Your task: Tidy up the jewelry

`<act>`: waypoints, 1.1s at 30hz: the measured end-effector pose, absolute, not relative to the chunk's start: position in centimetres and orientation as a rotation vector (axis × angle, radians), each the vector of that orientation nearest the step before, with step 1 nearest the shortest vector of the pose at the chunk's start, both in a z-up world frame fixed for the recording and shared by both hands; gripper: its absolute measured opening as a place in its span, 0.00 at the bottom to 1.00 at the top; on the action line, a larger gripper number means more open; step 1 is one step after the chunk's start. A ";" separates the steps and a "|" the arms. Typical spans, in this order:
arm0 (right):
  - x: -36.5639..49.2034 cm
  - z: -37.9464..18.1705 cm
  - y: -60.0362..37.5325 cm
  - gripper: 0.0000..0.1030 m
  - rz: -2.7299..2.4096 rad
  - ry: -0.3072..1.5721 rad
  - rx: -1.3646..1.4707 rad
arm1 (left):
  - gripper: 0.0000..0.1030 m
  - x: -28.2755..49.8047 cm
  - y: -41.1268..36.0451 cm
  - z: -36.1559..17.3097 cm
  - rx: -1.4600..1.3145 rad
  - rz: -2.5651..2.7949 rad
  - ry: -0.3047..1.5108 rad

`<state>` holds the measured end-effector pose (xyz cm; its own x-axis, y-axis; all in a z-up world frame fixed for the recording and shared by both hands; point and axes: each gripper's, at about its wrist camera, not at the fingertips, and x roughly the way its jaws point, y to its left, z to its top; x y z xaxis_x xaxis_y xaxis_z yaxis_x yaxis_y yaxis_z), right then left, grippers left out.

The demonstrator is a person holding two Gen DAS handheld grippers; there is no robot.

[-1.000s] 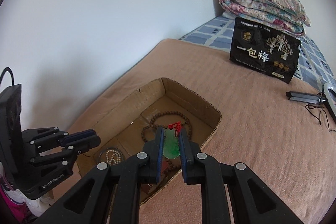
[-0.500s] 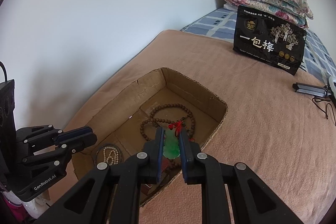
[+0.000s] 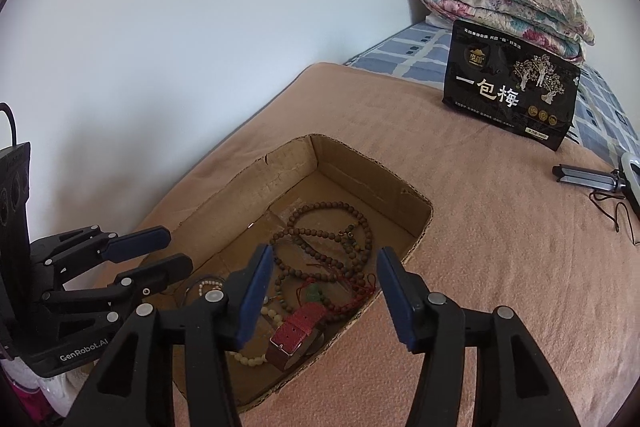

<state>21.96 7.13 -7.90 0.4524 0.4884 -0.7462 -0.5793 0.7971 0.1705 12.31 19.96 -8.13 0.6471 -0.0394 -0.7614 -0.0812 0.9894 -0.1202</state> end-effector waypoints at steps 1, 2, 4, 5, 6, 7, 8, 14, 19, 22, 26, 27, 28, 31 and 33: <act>21.9 -7.8 7.1 0.55 0.660 0.882 -0.116 | 0.35 12.3 19.8 -8.0 -0.149 0.027 0.864; 21.7 -7.7 7.0 0.55 0.659 0.882 -0.117 | 0.35 12.2 19.9 -7.9 -0.149 0.028 0.861; 21.5 -7.4 6.7 0.55 0.653 0.880 -0.122 | 0.35 12.0 19.8 -7.6 -0.148 0.033 0.852; 21.3 -7.2 6.6 0.55 0.651 0.877 -0.123 | 0.35 11.9 19.7 -7.4 -0.146 0.037 0.848; 21.0 -7.0 6.3 0.55 0.648 0.874 -0.124 | 0.35 11.7 19.6 -7.2 -0.142 0.040 0.841; 20.8 -6.8 6.1 0.55 0.645 0.870 -0.123 | 0.35 11.5 19.4 -6.9 -0.135 0.045 0.834; 20.5 -6.5 5.8 0.55 0.642 0.867 -0.122 | 0.35 11.2 19.1 -6.6 -0.121 0.051 0.824; 19.1 -5.0 3.6 0.55 0.626 0.848 -0.100 | 0.35 9.4 17.7 -4.4 -0.086 0.062 0.764; 17.7 -3.7 1.7 0.56 0.614 0.829 -0.078 | 0.35 7.6 16.7 -2.7 -0.089 0.077 0.724; 16.7 -2.9 0.8 0.58 0.611 0.812 -0.073 | 0.35 6.3 15.9 -1.8 -0.079 0.084 0.697; 15.3 -2.0 -0.5 0.61 0.610 0.793 -0.061 | 0.35 4.5 14.7 -1.0 -0.081 0.091 0.686; 15.1 -1.9 -0.7 0.61 0.609 0.790 -0.058 | 0.35 4.1 14.4 -0.8 -0.078 0.096 0.685; 14.7 -1.7 -1.0 0.61 0.608 0.785 -0.055 | 0.35 3.8 14.2 -0.7 -0.079 0.095 0.683; 13.8 -1.3 -1.8 0.62 0.599 0.768 -0.061 | 0.36 2.6 13.5 -0.3 -0.088 0.085 0.677; 13.2 -1.2 -2.3 0.63 0.592 0.760 -0.066 | 0.47 1.9 13.0 -0.1 -0.095 0.084 0.673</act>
<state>13.24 -2.30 -1.17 0.5709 0.4813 -0.6652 -0.5275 0.8358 0.1520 1.86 12.98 -0.09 0.7788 0.0472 -0.6255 -0.1088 0.9922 -0.0607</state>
